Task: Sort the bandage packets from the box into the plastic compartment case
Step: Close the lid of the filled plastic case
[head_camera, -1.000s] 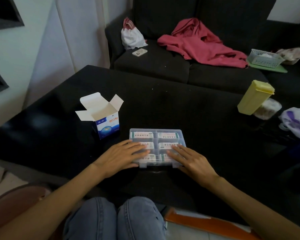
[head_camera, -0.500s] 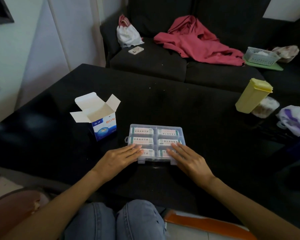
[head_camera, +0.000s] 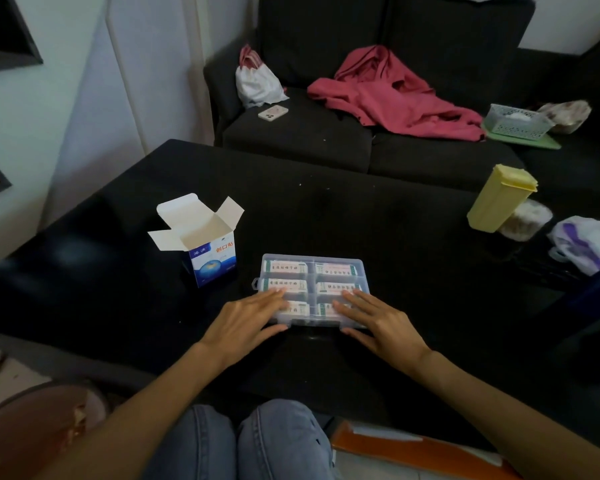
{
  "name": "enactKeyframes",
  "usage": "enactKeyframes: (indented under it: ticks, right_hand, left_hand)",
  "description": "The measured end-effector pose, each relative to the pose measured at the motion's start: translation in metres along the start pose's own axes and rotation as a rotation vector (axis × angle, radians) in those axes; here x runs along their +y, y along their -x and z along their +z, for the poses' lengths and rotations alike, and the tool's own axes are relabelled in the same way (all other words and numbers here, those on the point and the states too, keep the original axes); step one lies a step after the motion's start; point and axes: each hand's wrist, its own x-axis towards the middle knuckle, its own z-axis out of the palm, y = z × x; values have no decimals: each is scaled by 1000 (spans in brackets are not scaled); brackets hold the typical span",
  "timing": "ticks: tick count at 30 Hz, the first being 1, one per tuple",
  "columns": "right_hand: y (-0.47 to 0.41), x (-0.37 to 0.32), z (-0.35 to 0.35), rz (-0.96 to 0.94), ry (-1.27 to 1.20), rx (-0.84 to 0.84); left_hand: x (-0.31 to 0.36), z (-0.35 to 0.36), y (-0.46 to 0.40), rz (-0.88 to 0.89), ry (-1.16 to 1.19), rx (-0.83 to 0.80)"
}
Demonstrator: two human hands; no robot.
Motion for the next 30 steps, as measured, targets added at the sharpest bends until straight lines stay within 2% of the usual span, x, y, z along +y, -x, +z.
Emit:
enactKeyframes:
  ticks: [5, 10, 15, 23, 27, 30]
  right_hand:
    - [2, -1, 4, -2, -21, 52]
    - [1, -2, 9, -21, 16, 145]
    - [2, -3, 20, -11, 37, 210]
    - [2, -1, 21, 13, 29, 196]
    - [-11, 5, 15, 24, 45, 171]
    - [-31, 15, 9, 70, 7, 137]
  left_hand:
    - [-1, 5, 0, 66, -135, -54]
    - [0, 7, -2, 111, -195, -36]
    - [8, 9, -1, 108, -193, 2]
    - [6, 11, -3, 67, -167, -18]
    - [4, -1, -26, 42, -184, -138]
    - [0, -6, -55, -49, -137, -204]
